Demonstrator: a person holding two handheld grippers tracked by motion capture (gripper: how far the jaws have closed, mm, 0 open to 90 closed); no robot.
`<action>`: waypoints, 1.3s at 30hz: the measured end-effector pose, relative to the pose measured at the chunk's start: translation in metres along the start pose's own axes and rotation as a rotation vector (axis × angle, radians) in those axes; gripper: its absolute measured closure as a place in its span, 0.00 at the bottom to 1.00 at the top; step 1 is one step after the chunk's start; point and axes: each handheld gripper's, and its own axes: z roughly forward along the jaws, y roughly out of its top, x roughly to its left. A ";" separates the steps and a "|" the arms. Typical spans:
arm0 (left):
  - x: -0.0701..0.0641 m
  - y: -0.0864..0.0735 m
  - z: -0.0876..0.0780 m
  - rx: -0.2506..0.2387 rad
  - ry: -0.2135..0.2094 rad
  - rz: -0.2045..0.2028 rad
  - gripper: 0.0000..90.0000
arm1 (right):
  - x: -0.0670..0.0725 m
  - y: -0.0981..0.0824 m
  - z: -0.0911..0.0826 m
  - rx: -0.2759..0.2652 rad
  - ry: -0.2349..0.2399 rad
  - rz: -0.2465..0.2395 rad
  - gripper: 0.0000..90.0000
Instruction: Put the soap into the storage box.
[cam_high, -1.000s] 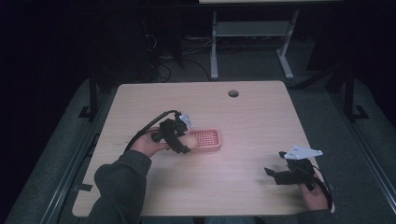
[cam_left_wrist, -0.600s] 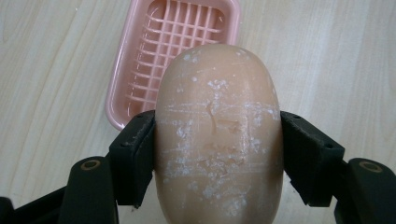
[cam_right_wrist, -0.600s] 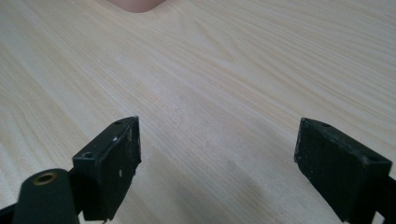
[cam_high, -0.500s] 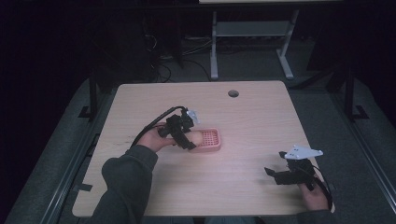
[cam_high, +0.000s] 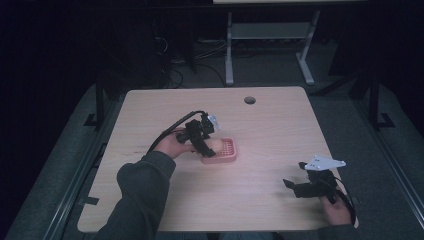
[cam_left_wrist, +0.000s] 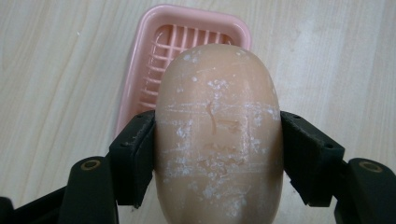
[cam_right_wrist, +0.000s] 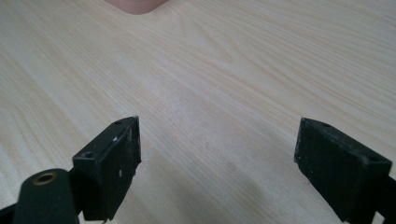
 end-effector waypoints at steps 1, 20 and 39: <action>0.001 0.001 0.000 -0.001 -0.002 -0.001 0.36 | 0.000 0.000 0.000 0.001 0.000 0.000 0.16; 0.007 0.021 0.019 0.014 -0.011 0.011 0.36 | -0.001 0.000 -0.001 -0.005 -0.001 0.005 0.16; 0.014 0.025 0.037 0.028 -0.029 0.009 0.36 | -0.001 0.000 -0.001 -0.009 0.004 0.004 0.16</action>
